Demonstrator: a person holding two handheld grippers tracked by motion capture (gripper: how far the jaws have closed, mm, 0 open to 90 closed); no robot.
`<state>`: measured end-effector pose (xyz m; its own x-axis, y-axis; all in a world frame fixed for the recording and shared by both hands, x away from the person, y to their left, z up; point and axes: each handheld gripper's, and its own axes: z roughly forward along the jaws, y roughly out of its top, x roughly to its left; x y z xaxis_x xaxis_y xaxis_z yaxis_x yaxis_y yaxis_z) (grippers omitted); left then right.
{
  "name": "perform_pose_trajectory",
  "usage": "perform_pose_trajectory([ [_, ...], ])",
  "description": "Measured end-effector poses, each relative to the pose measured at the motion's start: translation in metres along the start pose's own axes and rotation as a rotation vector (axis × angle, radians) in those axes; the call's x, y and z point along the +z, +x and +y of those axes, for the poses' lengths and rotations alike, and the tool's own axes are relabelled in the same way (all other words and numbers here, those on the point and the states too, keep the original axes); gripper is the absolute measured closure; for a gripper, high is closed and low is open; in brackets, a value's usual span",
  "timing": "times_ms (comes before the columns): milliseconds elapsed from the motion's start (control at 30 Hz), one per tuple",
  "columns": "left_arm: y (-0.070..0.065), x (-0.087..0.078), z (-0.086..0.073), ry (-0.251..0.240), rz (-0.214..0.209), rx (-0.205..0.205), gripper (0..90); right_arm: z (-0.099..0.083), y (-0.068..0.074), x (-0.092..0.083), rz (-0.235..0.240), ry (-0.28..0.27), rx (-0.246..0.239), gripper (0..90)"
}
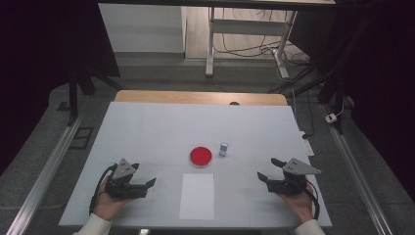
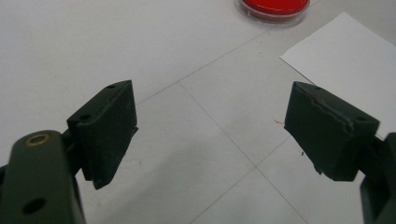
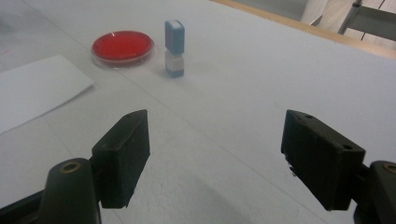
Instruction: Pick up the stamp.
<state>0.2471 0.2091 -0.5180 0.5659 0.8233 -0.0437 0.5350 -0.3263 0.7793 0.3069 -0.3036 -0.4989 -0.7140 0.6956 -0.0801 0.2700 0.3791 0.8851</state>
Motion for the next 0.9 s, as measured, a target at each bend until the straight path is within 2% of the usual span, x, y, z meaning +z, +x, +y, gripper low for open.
perform_pose_trajectory([
  [333, -0.002, 0.001, -0.001, 0.003, 0.004, 0.003, 17.4, 0.017, 0.004, 0.005, 0.029, 0.003, -0.013, 24.6],
  [700, -0.002, 0.001, -0.001, 0.003, 0.007, 0.001, 17.4, 0.03, 0.006, 0.012, 0.036, 0.005, -0.027, 24.6],
  [900, 0.0, 0.0, 0.0, -0.007, 0.005, -0.01, 17.4, 0.052, 0.008, 0.017, 0.05, -0.011, -0.034, 24.7],
])
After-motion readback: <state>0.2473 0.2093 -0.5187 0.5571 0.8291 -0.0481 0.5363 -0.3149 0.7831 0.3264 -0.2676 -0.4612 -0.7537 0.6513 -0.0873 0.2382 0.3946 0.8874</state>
